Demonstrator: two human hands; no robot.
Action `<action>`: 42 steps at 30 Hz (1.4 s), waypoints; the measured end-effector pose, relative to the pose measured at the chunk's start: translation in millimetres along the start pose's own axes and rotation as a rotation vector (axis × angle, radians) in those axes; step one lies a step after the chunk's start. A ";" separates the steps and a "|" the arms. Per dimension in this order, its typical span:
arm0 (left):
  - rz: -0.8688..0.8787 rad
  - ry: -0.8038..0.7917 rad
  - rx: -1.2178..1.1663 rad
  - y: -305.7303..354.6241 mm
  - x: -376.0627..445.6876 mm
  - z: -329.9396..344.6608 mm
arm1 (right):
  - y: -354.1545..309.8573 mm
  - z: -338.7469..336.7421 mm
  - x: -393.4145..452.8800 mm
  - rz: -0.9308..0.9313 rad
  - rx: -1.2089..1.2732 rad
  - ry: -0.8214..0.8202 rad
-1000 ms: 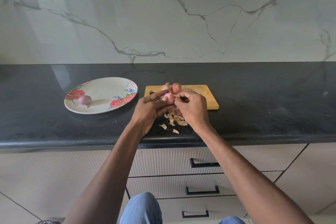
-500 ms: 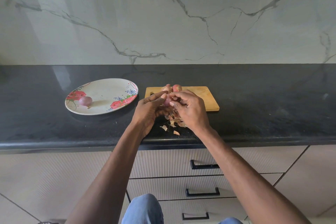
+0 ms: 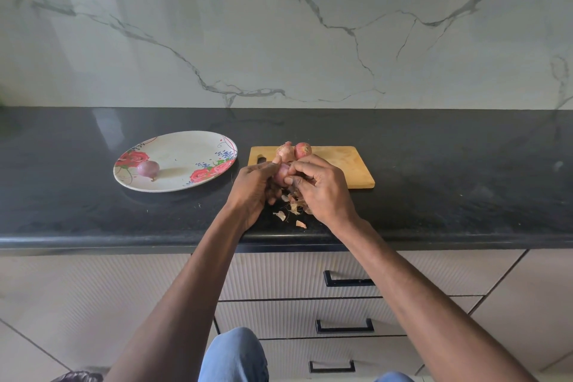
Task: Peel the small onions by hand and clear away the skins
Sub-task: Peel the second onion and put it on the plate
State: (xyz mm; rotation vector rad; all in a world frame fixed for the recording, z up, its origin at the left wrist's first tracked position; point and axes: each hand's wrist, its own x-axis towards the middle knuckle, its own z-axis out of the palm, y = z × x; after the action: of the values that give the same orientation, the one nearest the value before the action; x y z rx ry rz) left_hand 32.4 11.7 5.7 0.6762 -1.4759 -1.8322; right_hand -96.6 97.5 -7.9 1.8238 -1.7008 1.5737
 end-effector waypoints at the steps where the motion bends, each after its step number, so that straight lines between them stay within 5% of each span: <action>1: 0.003 -0.003 0.008 -0.3 0.4 -0.4 | 0.4 0.0 -0.2 -0.009 0.003 -0.005; 18: 0.014 -0.015 -0.104 -2.9 3.8 -1.0 | 2.4 7.6 -1.8 0.003 -0.101 -0.092; 42: -0.048 0.002 -0.223 6.6 -2.3 0.2 | -2.5 5.6 -4.3 -0.025 -0.275 0.075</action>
State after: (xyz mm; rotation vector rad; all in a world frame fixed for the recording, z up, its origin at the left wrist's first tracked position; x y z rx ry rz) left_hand 34.9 12.8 12.1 0.6081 -1.2394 -1.9948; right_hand -90.6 96.9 -12.3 1.6237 -1.7533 1.3062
